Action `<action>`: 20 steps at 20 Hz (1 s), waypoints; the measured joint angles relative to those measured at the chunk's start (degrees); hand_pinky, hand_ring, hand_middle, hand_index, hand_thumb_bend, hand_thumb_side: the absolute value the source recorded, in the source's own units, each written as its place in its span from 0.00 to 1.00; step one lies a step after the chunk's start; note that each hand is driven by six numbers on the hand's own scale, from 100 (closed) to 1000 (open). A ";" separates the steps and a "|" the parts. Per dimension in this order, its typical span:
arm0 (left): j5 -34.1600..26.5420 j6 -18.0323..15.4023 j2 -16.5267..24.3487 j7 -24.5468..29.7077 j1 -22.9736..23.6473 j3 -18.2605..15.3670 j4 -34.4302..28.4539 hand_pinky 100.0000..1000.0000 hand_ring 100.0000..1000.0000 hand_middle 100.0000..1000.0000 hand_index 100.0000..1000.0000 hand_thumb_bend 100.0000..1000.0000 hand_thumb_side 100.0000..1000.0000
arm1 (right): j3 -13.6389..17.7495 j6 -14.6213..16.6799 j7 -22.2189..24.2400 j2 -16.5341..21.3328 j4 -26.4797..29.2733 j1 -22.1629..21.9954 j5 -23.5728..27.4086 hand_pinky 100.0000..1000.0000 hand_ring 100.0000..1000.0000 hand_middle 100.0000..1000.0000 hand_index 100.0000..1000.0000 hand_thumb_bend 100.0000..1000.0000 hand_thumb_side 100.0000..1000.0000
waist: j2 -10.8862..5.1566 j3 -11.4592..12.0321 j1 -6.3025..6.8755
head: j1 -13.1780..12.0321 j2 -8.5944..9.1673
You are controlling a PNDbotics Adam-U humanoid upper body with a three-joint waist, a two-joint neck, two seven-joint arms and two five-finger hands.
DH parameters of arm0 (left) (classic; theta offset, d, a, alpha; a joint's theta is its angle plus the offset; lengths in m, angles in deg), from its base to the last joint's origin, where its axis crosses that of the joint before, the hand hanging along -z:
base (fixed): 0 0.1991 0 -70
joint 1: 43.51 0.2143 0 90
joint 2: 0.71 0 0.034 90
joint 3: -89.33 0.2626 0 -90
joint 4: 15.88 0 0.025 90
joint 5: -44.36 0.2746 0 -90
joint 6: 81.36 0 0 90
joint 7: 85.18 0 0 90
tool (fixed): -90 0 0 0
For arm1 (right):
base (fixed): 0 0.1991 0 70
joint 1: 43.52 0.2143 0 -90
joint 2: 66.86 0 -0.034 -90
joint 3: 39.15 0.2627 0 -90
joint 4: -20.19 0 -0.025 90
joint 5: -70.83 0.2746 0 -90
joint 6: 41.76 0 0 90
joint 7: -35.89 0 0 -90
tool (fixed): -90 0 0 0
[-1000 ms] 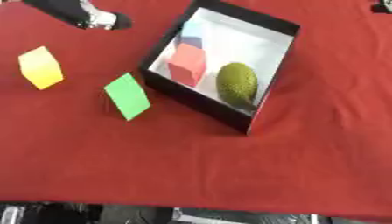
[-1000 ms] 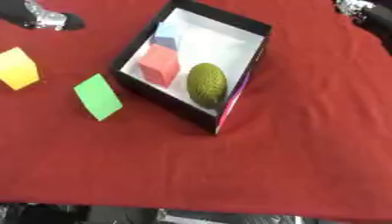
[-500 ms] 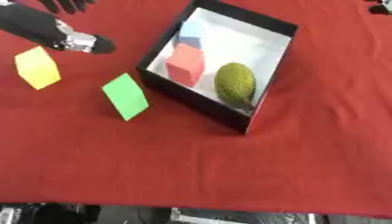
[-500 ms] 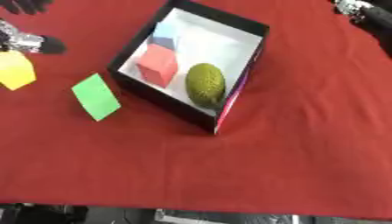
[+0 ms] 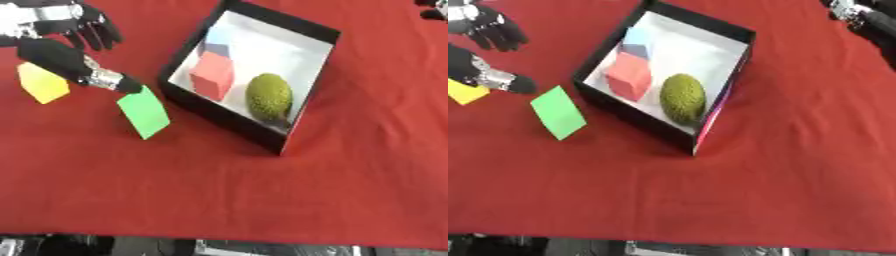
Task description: Pick up objects on the table and place them in the box.
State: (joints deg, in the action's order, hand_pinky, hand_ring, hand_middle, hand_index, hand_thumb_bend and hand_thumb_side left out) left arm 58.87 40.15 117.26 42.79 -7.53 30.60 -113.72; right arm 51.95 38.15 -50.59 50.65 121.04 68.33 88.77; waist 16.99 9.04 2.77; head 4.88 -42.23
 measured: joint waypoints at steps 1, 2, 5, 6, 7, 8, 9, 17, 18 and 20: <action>0.21 -0.13 -0.21 0.13 -0.13 0.44 0.47 0.80 0.76 0.68 0.80 0.71 0.51 | -0.09 0.01 0.02 -0.07 -0.03 -0.01 -0.02 0.89 0.89 0.74 0.85 0.00 0.50 | 0.00 0.00 -0.04 | -0.02 0.00; 0.50 -0.27 -0.56 0.27 -0.34 0.89 0.99 0.80 0.76 0.68 0.80 0.72 0.51 | -0.12 0.01 0.05 -0.19 -0.09 -0.02 -0.04 0.89 0.89 0.74 0.85 0.00 0.50 | 0.00 0.01 -0.06 | -0.03 0.00; 1.89 -0.79 -1.94 0.79 -1.33 2.64 2.96 0.81 0.77 0.68 0.80 0.73 0.51 | -0.14 0.00 0.21 -0.40 -0.21 -0.03 -0.07 0.89 0.89 0.74 0.85 0.00 0.51 | 0.00 0.01 -0.06 | -0.05 0.01; 2.41 -0.98 -2.53 0.98 -1.75 3.25 3.75 0.81 0.77 0.68 0.80 0.74 0.51 | -0.14 0.01 0.27 -0.40 -0.28 -0.03 -0.07 0.89 0.89 0.74 0.85 0.00 0.51 | 0.00 0.01 -0.06 | -0.06 0.01; 2.90 -1.12 -3.13 1.12 -2.18 3.82 4.58 0.81 0.77 0.68 0.80 0.74 0.50 | -0.15 -0.01 0.33 -0.41 -0.30 -0.03 -0.07 0.89 0.89 0.74 0.85 0.00 0.51 | 0.00 0.01 -0.05 | -0.06 0.01; 3.40 -1.27 -3.72 1.27 -2.59 4.29 5.43 0.82 0.77 0.68 0.80 0.75 0.51 | -0.16 -0.05 0.39 -0.42 -0.31 -0.03 -0.07 0.89 0.89 0.74 0.85 0.00 0.51 | 0.00 0.00 -0.03 | -0.07 0.01; 3.89 -1.38 -4.26 1.38 -2.90 4.71 6.20 0.82 0.77 0.68 0.80 0.76 0.51 | -0.17 -0.06 0.44 -0.44 -0.32 -0.04 -0.08 0.89 0.89 0.74 0.85 0.00 0.51 | 0.00 -0.01 -0.01 | -0.07 0.01; 8.83 -2.26 -7.30 2.26 -4.34 6.58 11.27 0.85 0.79 0.70 0.82 0.81 0.54 | -0.50 -0.16 0.67 -0.90 -0.64 -0.18 -0.52 0.89 0.89 0.74 0.85 0.00 0.56 | 0.00 -0.02 0.31 | -0.26 -0.01; 9.30 -2.53 -7.57 2.53 -4.42 6.76 11.85 0.85 0.79 0.70 0.82 0.82 0.55 | -0.50 -0.19 0.71 -0.91 -0.65 -0.18 -0.53 0.89 0.89 0.74 0.85 0.00 0.56 | 0.00 -0.02 0.33 | -0.27 -0.01; 9.83 -3.07 -7.88 3.07 -4.44 7.10 12.88 0.86 0.80 0.70 0.82 0.82 0.56 | -0.52 -0.22 0.74 -0.92 -0.66 -0.18 -0.56 0.89 0.89 0.74 0.85 0.00 0.57 | 0.01 0.00 0.36 | -0.27 -0.02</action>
State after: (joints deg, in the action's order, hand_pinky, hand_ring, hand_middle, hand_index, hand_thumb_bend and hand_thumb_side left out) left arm 68.70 37.09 109.38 45.86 -11.97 37.71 -100.84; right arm 51.43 37.93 -49.86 49.74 120.38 68.14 88.21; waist 16.99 9.04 3.14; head 4.61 -42.25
